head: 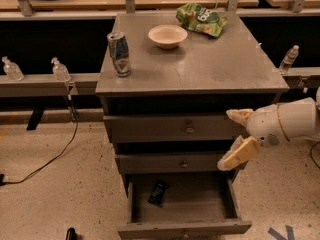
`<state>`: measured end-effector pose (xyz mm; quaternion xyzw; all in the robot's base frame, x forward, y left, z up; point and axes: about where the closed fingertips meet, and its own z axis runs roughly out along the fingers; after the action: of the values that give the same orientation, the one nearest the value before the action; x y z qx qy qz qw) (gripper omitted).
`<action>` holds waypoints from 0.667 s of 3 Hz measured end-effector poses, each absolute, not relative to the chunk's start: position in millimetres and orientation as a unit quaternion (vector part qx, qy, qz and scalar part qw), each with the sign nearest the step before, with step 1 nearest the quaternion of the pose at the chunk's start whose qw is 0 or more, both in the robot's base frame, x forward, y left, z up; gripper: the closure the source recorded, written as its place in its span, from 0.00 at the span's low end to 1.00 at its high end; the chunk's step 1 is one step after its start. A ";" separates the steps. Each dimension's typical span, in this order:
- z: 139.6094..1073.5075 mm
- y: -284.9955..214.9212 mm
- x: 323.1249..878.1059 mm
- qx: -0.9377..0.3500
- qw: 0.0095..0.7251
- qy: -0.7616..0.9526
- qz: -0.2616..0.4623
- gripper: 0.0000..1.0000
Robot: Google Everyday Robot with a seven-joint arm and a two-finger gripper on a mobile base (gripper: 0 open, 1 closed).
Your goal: Pick rxbar blueberry from bottom drawer and place on counter
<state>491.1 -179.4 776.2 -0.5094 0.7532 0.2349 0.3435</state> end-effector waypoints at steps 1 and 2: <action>735.4 -159.6 500.1 -0.503 0.371 0.731 0.275 0.00; 671.4 -135.2 505.8 -0.492 0.414 0.703 0.304 0.00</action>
Offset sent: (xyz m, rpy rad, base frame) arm 0.0299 0.0709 -0.2036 0.3396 -0.1630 -0.0097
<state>505.8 -135.2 671.4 -0.4917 0.7031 0.3038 0.4142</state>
